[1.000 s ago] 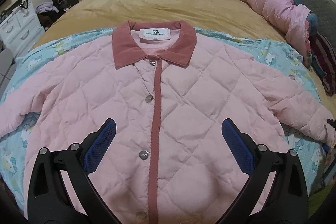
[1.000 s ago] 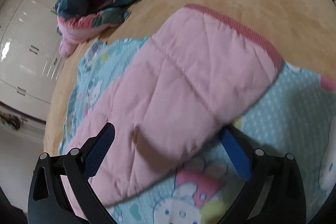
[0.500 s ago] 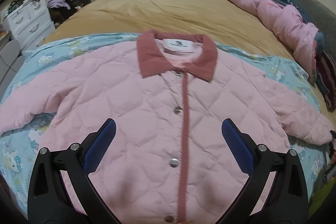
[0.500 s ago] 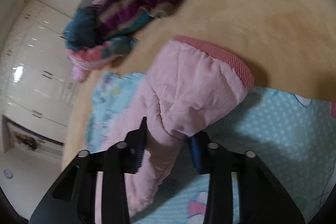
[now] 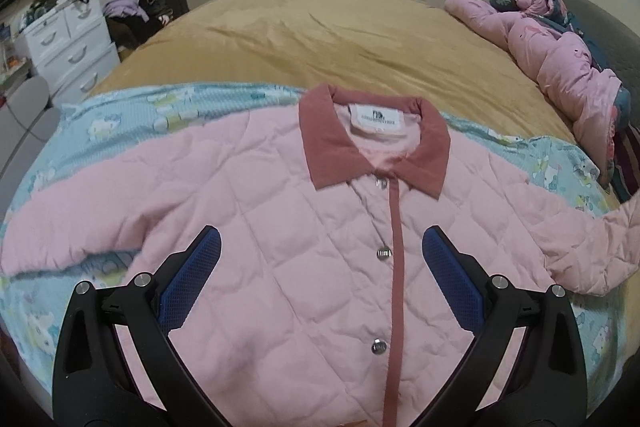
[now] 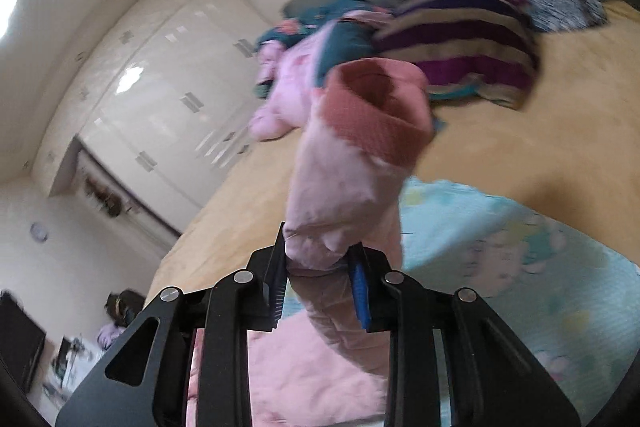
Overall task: Fold large clothes
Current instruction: 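Grasp the sleeve cuff with the right tool and lift it, then carry the sleeve across the jacket body with the right tool and release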
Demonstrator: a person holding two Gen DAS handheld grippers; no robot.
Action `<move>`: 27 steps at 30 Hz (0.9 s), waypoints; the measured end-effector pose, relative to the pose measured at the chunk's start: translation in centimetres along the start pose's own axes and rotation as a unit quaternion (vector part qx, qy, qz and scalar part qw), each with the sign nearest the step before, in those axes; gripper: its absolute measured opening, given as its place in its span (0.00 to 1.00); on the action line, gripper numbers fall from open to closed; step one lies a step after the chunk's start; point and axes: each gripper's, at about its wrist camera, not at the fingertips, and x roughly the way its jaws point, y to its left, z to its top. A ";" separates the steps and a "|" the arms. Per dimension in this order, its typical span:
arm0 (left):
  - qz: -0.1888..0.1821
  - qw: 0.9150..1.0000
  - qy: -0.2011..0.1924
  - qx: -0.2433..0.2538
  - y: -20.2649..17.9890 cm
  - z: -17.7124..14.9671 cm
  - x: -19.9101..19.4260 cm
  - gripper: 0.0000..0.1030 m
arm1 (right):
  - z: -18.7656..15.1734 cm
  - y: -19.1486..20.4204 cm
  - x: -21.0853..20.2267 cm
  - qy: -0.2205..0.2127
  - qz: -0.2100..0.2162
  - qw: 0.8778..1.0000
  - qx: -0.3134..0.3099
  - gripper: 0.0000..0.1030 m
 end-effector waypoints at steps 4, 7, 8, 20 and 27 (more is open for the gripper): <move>-0.011 1.000 -0.012 0.002 0.7 1.6 -0.7 0.92 | -0.1 4.8 0.4 0.000 0.030 0.999 -0.041 0.24; -0.011 1.000 -0.021 -0.003 1.5 2.8 -1.1 0.92 | -0.4 8.2 0.5 -0.002 0.054 0.996 -0.069 0.24; -0.012 1.000 -0.024 -0.007 1.8 3.1 -1.2 0.92 | -0.6 9.7 0.5 -0.001 0.065 0.995 -0.076 0.23; -0.053 0.996 -0.021 -0.063 6.1 4.6 -0.5 0.92 | -5.3 21.0 1.5 0.019 0.135 0.979 -0.150 0.23; -0.052 0.992 -0.029 -0.111 10.8 4.2 -0.2 0.92 | -9.0 25.1 2.6 0.040 0.160 0.971 -0.174 0.22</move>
